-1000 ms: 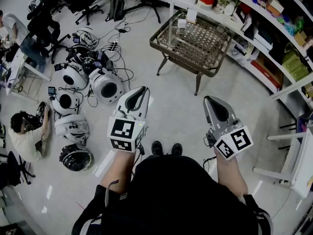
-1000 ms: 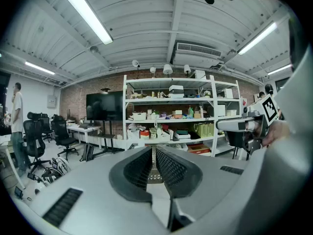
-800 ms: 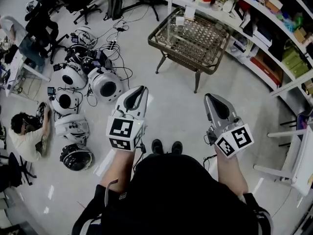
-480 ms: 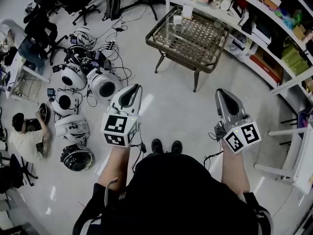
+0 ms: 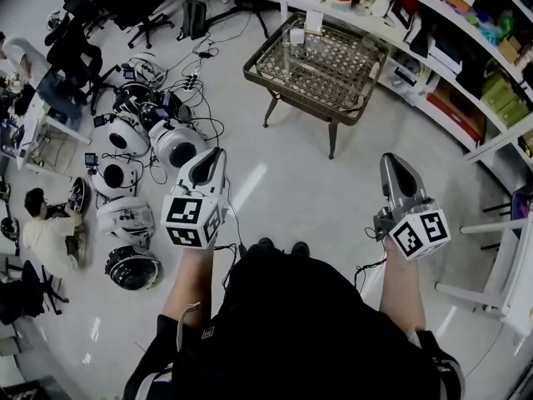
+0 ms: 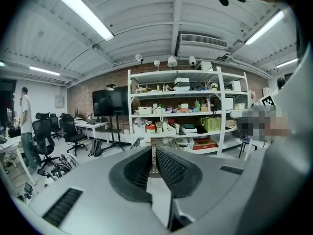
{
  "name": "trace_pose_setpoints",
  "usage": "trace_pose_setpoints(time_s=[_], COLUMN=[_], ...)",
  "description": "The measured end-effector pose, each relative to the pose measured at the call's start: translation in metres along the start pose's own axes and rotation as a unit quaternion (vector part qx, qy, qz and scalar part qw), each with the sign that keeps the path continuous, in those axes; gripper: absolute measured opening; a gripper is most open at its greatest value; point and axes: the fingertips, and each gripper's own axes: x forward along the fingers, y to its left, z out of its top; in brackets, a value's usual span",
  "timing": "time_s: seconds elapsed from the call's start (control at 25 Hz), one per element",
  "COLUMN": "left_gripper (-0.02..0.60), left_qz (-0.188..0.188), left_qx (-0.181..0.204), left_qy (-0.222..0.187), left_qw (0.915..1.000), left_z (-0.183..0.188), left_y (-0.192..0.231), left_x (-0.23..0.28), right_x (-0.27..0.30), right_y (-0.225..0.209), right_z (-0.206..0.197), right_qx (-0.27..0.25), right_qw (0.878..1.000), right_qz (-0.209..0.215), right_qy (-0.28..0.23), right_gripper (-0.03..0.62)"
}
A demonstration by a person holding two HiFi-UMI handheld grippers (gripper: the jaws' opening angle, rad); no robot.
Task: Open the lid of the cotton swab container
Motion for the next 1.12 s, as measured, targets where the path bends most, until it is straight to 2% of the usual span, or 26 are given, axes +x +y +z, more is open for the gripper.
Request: trace_pose_setpoints(time_s=[0.2, 0.4, 0.56, 0.84, 1.12], left_gripper=[0.029, 0.028, 0.028, 0.028, 0.028], left_qz=[0.004, -0.017, -0.03, -0.043, -0.066], left_qx=[0.005, 0.007, 0.005, -0.003, -0.002], left_qy=[-0.01, -0.01, -0.007, -0.006, -0.001], left_qw=[0.9999, 0.9998, 0.9995, 0.9991, 0.9978], left_z=[0.011, 0.012, 0.008, 0.012, 0.019], left_y=[-0.019, -0.044, -0.045, -0.017, 0.042], left_x=[0.005, 0.024, 0.04, 0.084, 0.132], right_x=[-0.002, 0.011, 0.023, 0.06, 0.133], right_y=[-0.003, 0.004, 0.006, 0.0, 0.005], right_z=[-0.008, -0.017, -0.025, -0.035, -0.04], right_qx=[0.01, 0.015, 0.017, 0.018, 0.028], right_qw=[1.0, 0.999, 0.999, 0.998, 0.998], right_qz=[0.019, 0.036, 0.042, 0.034, 0.017], right_qy=[0.006, 0.011, 0.019, 0.039, 0.047], right_gripper=[0.011, 0.011, 0.011, 0.012, 0.012])
